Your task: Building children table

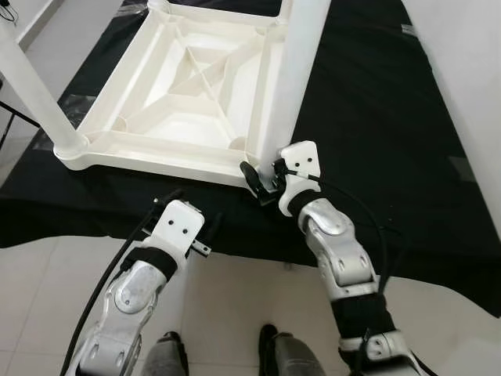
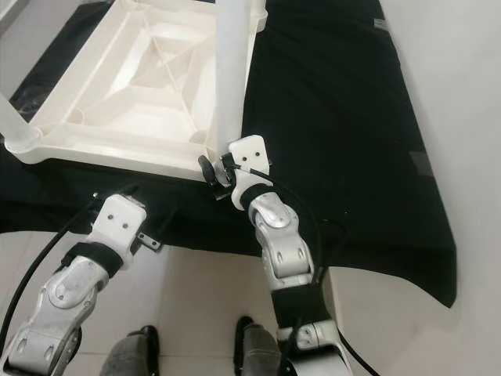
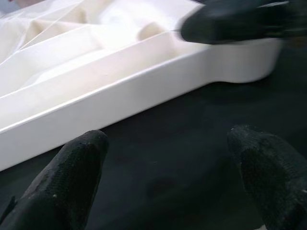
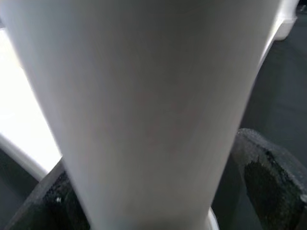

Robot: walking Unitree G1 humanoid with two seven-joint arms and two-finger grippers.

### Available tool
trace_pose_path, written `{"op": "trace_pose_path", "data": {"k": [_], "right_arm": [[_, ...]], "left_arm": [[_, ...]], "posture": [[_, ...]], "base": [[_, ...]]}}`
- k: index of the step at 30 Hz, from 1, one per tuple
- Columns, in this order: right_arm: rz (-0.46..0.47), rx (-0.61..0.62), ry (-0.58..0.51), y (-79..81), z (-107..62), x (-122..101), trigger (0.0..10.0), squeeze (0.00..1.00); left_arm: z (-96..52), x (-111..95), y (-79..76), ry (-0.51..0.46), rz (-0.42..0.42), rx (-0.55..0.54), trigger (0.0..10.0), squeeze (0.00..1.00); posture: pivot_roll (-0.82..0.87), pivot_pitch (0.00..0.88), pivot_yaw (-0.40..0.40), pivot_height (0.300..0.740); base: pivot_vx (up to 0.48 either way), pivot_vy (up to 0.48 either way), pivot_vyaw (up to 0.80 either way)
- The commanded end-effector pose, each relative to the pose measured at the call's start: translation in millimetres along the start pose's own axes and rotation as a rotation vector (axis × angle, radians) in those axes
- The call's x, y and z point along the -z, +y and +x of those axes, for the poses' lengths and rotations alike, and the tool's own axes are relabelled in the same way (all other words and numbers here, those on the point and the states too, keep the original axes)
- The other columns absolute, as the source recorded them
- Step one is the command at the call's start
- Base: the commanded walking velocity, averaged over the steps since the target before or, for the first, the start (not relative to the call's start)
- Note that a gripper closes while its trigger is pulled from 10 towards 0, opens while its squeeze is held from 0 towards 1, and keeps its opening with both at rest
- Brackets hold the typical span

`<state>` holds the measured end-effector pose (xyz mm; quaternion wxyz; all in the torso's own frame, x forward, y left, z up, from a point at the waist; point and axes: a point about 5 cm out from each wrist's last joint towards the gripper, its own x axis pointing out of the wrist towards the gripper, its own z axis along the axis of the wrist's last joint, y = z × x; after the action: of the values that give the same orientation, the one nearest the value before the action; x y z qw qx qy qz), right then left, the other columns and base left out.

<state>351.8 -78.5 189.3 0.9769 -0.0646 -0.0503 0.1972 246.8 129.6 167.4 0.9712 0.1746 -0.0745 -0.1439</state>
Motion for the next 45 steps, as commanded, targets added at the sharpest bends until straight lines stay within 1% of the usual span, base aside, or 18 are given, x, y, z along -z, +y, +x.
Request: {"op": "trace_pose_path", "data": {"k": [1,3,6,12,16,18,20,22,26,31,32,33,34,35,38,41,44,45], "right_arm": [[-0.004,0.056,0.032,-5.5,5.4,6,10.0,0.04],[-0.014,0.063,0.023,-7.3,16.0,1,10.0,0.04],[-0.011,0.068,0.016,-8.0,22.7,-3,10.0,0.04],[0.005,0.058,0.000,-2.6,29.7,-7,10.0,0.04],[0.019,0.026,-0.009,4.0,30.5,-6,10.0,0.04],[0.069,-0.051,-0.037,7.4,26.5,-5,10.0,0.07],[0.079,-0.069,-0.044,7.5,25.8,-5,10.0,0.07],[0.117,-0.169,-0.085,5.0,15.9,-9,10.0,0.05],[0.120,-0.230,-0.105,-3.4,2.2,-9,10.0,0.00],[0.100,-0.221,-0.100,-15.5,-6.6,-6,10.0,0.00],[0.090,-0.203,-0.091,-23.6,-11.1,-3,10.0,0.00],[0.090,-0.203,-0.091,-23.6,-11.1,-3,10.0,0.00],[0.080,-0.175,-0.077,-32.6,-17.0,1,10.0,0.00],[0.080,-0.175,-0.077,-32.6,-17.0,1,10.0,0.00],[0.072,-0.153,-0.055,-46.2,-35.2,9,10.0,0.00],[0.072,-0.158,-0.054,-47.8,-42.2,11,10.0,0.00],[0.077,-0.147,-0.038,-55.9,-63.9,15,10.0,0.00],[0.077,-0.147,-0.038,-55.9,-63.9,15,10.0,0.00]], "left_arm": [[-1.9,2,-5.4,0.008,0.000,0.015,10.0,0.00],[-3.5,0,-5.0,0.005,-0.001,0.014,10.0,0.00],[-5.9,0,-3.9,0.007,-0.001,0.009,10.0,0.00],[-7.9,0,-3.2,0.012,-0.002,0.007,10.0,0.00],[-7.8,-1,-4.1,0.011,-0.002,0.013,10.0,0.00],[-6.9,-1,-5.6,0.009,-0.005,0.024,10.0,0.00],[-6.8,-1,-5.9,0.008,-0.006,0.025,10.0,0.00],[-6.2,-1,-6.9,0.007,-0.009,0.032,10.0,0.00],[-6.1,-1,-7.3,0.007,-0.012,0.037,10.0,0.00],[-6.3,-1,-7.3,0.008,-0.012,0.039,10.0,0.00],[-6.2,-1,-7.3,0.008,-0.012,0.041,10.0,0.00],[-6.2,-1,-7.3,0.008,-0.012,0.041,10.0,0.00],[-6.0,-1,-7.3,0.007,-0.011,0.045,10.0,0.00],[-6.0,-1,-7.3,0.007,-0.011,0.045,10.0,0.00],[-5.8,-2,-7.2,0.004,-0.009,0.053,10.0,0.00],[-5.9,-2,-6.9,0.004,-0.009,0.056,10.0,0.00],[-6.4,-1,-6.8,0.005,-0.012,0.065,10.0,0.00],[-6.4,-1,-6.8,0.005,-0.012,0.065,10.0,0.00]], "posture": [[0.10,0.232,-0.093,0.740],[0.12,0.243,-0.098,0.740],[0.13,0.248,-0.100,0.740],[0.13,0.257,-0.100,0.740],[0.12,0.261,-0.098,0.740],[0.12,0.261,-0.097,0.740],[0.12,0.261,-0.097,0.740],[0.10,0.259,-0.096,0.740],[0.10,0.258,-0.097,0.740],[0.10,0.258,-0.097,0.740],[0.09,0.256,-0.094,0.740],[0.09,0.256,-0.094,0.740],[0.09,0.256,-0.091,0.740],[0.09,0.256,-0.091,0.740],[0.08,0.256,-0.090,0.740],[0.08,0.257,-0.088,0.740],[0.07,0.257,-0.087,0.740],[0.07,0.257,-0.087,0.740]], "base": [[0.000,0.000,0.00],[0.000,0.000,0.00],[0.000,0.000,0.00],[0.000,0.000,0.00],[0.000,0.000,0.00],[0.000,0.000,0.00],[0.000,0.000,0.00],[0.000,0.000,0.00],[0.000,0.000,0.00],[0.000,0.000,0.00],[0.000,0.000,0.00],[0.000,0.000,0.00],[0.000,0.000,0.00],[0.000,0.000,0.00],[0.000,0.000,0.00],[0.000,0.000,0.00],[0.000,0.000,0.00],[0.000,0.000,0.00]]}}
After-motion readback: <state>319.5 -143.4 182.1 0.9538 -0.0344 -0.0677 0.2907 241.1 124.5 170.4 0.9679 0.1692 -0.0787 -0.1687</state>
